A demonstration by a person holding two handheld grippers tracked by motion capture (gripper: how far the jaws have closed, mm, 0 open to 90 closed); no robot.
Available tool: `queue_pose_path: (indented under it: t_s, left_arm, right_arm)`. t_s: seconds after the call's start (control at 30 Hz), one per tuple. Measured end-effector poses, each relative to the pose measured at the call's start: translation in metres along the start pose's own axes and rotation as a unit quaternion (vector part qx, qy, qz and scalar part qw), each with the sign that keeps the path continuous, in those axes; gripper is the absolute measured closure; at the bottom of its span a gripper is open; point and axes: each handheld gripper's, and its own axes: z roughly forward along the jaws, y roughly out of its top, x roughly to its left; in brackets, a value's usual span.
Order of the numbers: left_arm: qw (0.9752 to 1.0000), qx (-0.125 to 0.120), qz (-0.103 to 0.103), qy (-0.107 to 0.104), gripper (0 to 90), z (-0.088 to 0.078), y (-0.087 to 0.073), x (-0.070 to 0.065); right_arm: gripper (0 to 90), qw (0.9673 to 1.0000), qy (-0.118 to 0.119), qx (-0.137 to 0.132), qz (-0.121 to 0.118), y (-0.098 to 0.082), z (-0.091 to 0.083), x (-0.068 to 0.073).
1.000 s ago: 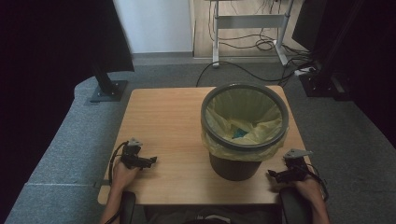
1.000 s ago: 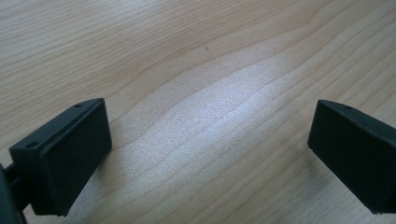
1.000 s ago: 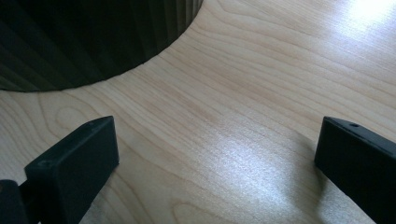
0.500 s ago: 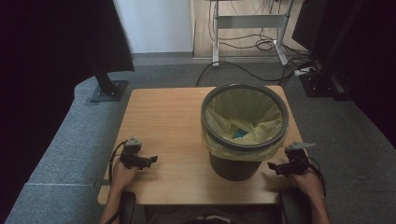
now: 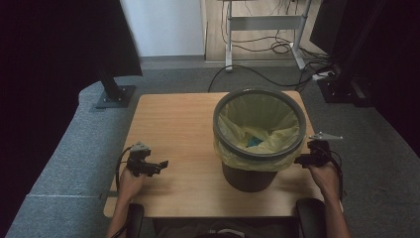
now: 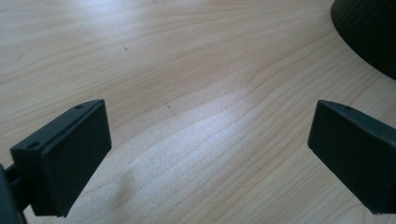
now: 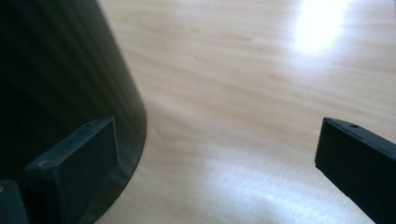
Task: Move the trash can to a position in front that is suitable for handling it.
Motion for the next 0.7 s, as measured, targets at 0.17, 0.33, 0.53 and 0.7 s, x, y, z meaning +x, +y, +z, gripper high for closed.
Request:
queue_pose_path:
  t_s: [0.17, 0.33, 0.53, 0.7]
  left_arm:
    - [0.9999, -0.004, 0.013, -0.001, 0.0, 0.000, 0.010, -0.006]
    - [0.9994, -0.010, 0.034, -0.001, 0.0, 0.002, 0.021, -0.015]
    - [0.9983, -0.012, 0.056, -0.009, 0.0, 0.007, 0.038, -0.029]
    - [0.9972, -0.010, 0.073, -0.015, 0.0, 0.015, 0.052, -0.042]
  right_arm:
    - [0.0, 0.9996, 0.020, -0.016, 0.008, 0.007, 0.005, 0.001]
    - [0.0, 0.9995, 0.027, -0.018, 0.004, 0.008, 0.010, 0.010]
    - [0.0, 0.9997, 0.019, -0.017, -0.004, 0.010, 0.014, 0.021]
    - [0.0, 0.9997, 0.012, -0.011, -0.016, 0.015, 0.017, 0.034]
